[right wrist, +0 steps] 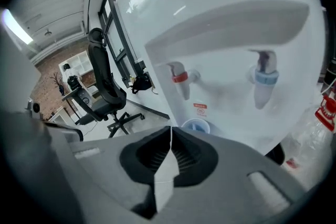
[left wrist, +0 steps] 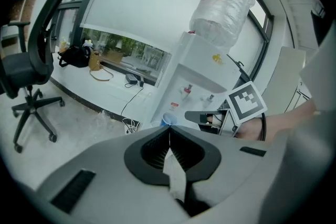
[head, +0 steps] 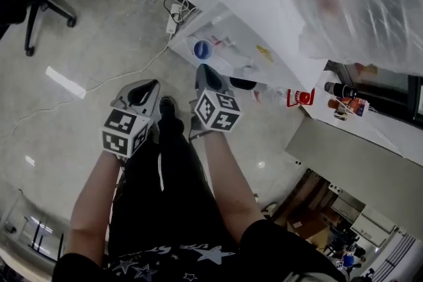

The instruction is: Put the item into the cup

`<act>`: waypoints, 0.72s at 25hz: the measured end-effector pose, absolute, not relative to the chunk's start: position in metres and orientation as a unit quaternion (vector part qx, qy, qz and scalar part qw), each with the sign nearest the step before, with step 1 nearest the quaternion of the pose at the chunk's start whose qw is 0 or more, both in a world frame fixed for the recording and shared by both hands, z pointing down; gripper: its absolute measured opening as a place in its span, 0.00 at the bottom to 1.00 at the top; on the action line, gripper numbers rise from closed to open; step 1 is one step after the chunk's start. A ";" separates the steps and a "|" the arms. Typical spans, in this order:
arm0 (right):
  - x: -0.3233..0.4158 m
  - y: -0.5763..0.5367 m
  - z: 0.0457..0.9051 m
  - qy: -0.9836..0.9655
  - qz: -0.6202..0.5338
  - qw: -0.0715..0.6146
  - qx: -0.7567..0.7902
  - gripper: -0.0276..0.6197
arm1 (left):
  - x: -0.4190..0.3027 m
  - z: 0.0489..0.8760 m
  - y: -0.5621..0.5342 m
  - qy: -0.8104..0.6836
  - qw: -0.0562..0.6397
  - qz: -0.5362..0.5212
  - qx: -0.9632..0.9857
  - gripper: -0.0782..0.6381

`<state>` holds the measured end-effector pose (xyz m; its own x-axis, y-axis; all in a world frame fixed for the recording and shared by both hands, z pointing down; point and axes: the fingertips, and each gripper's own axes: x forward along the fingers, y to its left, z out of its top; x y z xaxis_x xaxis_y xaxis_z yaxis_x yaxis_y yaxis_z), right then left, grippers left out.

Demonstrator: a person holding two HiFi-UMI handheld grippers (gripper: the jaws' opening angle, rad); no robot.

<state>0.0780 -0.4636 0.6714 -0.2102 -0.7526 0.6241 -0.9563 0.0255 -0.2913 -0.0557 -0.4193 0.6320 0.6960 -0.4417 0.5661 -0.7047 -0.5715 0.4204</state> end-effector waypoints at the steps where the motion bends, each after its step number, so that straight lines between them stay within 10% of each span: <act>1: 0.075 -0.457 0.663 -0.700 0.339 0.147 0.612 0.05 | -0.059 0.626 -0.415 -0.330 0.321 0.204 0.864 0.12; 18: 0.084 -0.339 0.522 -0.684 0.327 0.122 0.641 0.16 | -0.063 0.523 -0.338 -0.290 0.311 0.200 0.883 0.12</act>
